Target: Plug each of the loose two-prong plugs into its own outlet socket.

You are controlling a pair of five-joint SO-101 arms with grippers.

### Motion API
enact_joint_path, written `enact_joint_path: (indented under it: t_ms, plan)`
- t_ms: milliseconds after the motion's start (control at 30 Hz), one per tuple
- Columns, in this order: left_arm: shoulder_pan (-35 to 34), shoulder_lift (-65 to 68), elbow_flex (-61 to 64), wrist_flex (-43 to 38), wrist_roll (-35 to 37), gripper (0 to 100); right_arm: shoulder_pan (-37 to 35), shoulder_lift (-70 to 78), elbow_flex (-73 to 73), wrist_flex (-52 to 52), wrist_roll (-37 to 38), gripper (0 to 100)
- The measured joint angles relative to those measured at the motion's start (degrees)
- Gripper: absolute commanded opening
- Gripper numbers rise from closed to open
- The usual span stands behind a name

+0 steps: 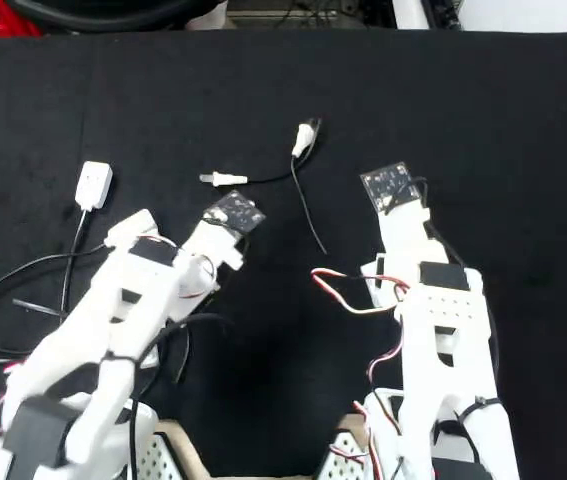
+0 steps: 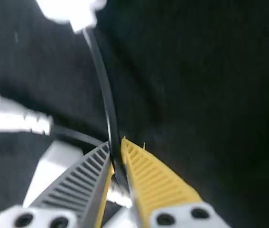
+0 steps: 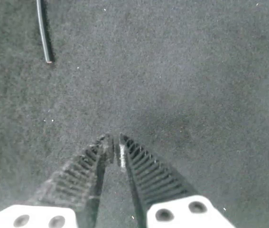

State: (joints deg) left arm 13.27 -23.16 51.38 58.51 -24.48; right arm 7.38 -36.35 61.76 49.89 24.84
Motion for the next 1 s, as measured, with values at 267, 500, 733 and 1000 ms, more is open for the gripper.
enact_joint_path:
  t_ms: [267,500,733,1000]
  plan:
    - [10.29,-26.64,6.33,12.04,5.45,3,0.0,0.0,0.0,0.0,0.0,1.2]
    - [18.11,-53.45,11.87,16.62,8.09,17,0.0,0.0,0.0,0.0,0.0,1.2]
    - [13.27,-69.01,16.18,16.88,10.46,33,0.0,0.0,0.0,0.0,0.0,1.2]
    - [2.37,-73.93,7.82,16.88,10.55,33,0.0,0.0,0.0,0.0,0.0,1.2]
